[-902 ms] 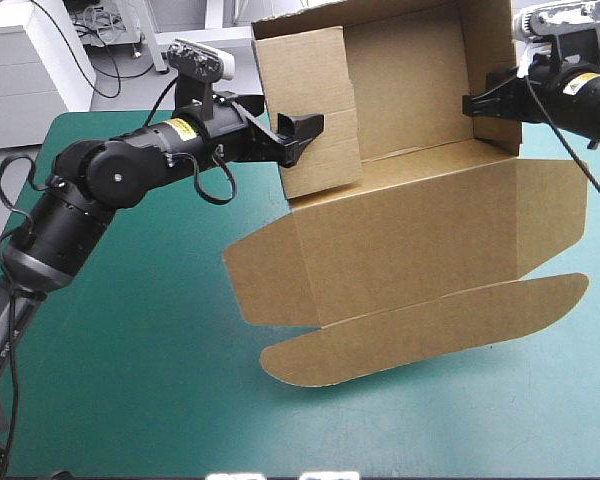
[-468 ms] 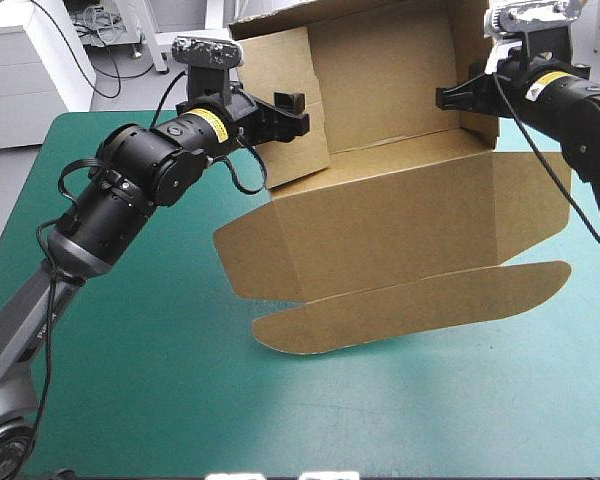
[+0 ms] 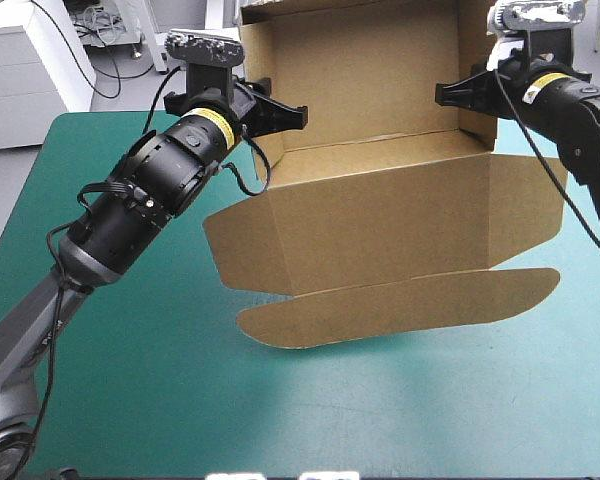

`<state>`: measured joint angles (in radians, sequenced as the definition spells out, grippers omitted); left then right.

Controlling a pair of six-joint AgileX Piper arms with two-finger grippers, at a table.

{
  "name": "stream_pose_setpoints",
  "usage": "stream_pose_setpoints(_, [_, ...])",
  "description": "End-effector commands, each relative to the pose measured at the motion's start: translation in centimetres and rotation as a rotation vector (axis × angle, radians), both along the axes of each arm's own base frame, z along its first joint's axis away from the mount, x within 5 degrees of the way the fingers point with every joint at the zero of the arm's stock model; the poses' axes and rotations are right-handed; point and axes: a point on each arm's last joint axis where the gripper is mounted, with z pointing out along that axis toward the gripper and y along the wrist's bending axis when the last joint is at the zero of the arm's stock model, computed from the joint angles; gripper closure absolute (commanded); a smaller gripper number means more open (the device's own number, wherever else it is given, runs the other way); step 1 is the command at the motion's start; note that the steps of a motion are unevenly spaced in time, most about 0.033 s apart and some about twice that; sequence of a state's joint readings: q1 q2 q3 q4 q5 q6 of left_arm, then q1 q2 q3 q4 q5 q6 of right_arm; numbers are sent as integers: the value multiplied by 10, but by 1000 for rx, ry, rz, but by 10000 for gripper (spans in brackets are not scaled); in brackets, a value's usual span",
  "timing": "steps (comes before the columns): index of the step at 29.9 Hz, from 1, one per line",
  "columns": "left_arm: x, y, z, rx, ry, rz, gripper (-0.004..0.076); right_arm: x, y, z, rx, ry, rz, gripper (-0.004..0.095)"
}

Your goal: Fold the box

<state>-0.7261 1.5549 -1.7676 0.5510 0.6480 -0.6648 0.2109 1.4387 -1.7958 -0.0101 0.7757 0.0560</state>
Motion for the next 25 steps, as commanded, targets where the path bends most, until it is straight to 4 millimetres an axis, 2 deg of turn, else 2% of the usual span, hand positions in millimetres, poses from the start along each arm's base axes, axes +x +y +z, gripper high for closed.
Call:
stream_pose_setpoints(1, [-20,-9,30,-123,-136,-125,731,-17,6,31,150,-163,49,905])
stream_pose_setpoints(6, [-11,-11,18,-44,-100,-81,731,-12,8,23,139,-109,50,907])
stream_pose_setpoints(9, [-1,-16,2,34,-53,-41,731,-1,11,7,110,-8,50,907])
stream_pose_setpoints(15, [20,-25,-27,186,-10,24,731,34,19,-42,31,234,59,908])
stream_pose_setpoints(19, [33,-34,-47,245,16,35,731,62,26,-84,-16,412,63,908])
stream_pose_setpoints(21, [40,-36,-59,254,69,47,728,73,29,-104,-31,492,63,908])
stream_pose_setpoints(25, [56,-32,-85,225,219,62,693,88,33,-131,-49,583,64,908])
